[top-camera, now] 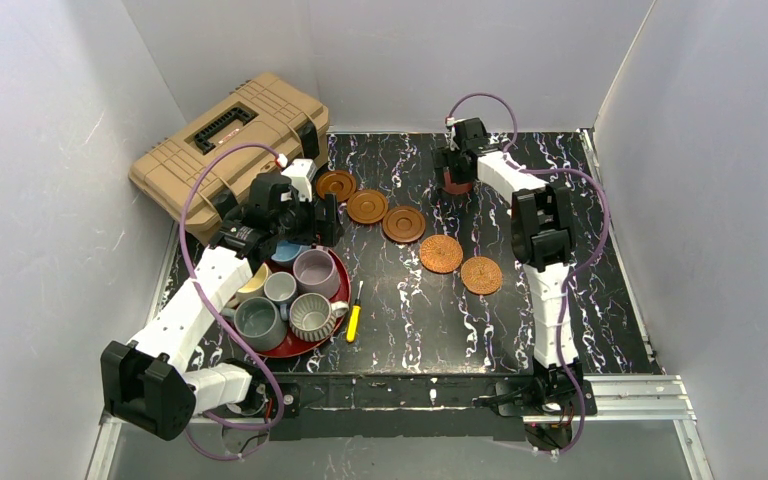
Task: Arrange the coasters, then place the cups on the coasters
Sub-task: Move the coaster to the center of the board.
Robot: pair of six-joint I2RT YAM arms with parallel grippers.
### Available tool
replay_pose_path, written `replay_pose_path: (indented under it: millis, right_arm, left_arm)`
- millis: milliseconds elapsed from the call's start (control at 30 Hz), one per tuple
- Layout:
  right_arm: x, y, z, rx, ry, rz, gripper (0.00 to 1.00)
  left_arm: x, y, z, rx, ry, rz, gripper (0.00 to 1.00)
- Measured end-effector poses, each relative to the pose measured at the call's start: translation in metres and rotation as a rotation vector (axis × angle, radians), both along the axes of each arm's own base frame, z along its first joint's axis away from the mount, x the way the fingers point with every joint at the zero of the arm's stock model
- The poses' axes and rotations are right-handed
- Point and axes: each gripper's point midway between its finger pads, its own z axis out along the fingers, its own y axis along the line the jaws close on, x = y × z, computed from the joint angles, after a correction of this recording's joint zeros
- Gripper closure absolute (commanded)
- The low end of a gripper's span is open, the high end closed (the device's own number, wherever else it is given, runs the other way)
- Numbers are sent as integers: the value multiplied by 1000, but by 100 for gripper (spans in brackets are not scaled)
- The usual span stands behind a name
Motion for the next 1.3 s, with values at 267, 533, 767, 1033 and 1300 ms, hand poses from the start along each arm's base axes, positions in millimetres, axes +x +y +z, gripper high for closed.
replay_pose_path:
  millis: [267, 533, 767, 1033, 1300]
  right_arm:
    - [0, -9, 1, -4, 8, -23, 1]
    - [-6, -28, 1, -12, 67, -48, 2]
    - [-9, -41, -1, -9, 66, -75, 4]
    - [-62, -72, -3, -9, 120, -157, 5]
    - [-137, -99, -5, -17, 175, -277, 6]
  left_arm:
    - [-1, 0, -2, 2, 6, 0, 2]
    - [-1, 0, -3, 3, 6, 0, 2]
    - [-1, 0, -2, 2, 6, 0, 2]
    - [-1, 0, -2, 1, 6, -1, 1]
    - [-2, -1, -3, -3, 10, -5, 1]
